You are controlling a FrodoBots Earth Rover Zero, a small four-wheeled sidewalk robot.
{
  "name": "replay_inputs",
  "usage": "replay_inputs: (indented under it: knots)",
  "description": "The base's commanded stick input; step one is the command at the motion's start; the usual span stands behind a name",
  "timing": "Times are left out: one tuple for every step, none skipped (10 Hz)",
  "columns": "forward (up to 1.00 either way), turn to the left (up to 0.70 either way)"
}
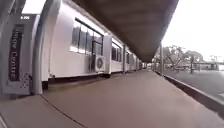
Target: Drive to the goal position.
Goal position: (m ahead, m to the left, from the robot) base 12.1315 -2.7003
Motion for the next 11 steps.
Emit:
replay_inputs:
  knots:
    - [0.7, 0.0]
    - [0.7, 0.0]
    - [0.7, 0.0]
    - [0.7, 0.0]
    - [0.7, 0.0]
    - [0.7, 0.0]
    - [0.7, -0.35]
    - [0.7, -0.35]
    - [0.7, -0.35]
    - [0.7, -0.35]
    - [0.7, -0.35]
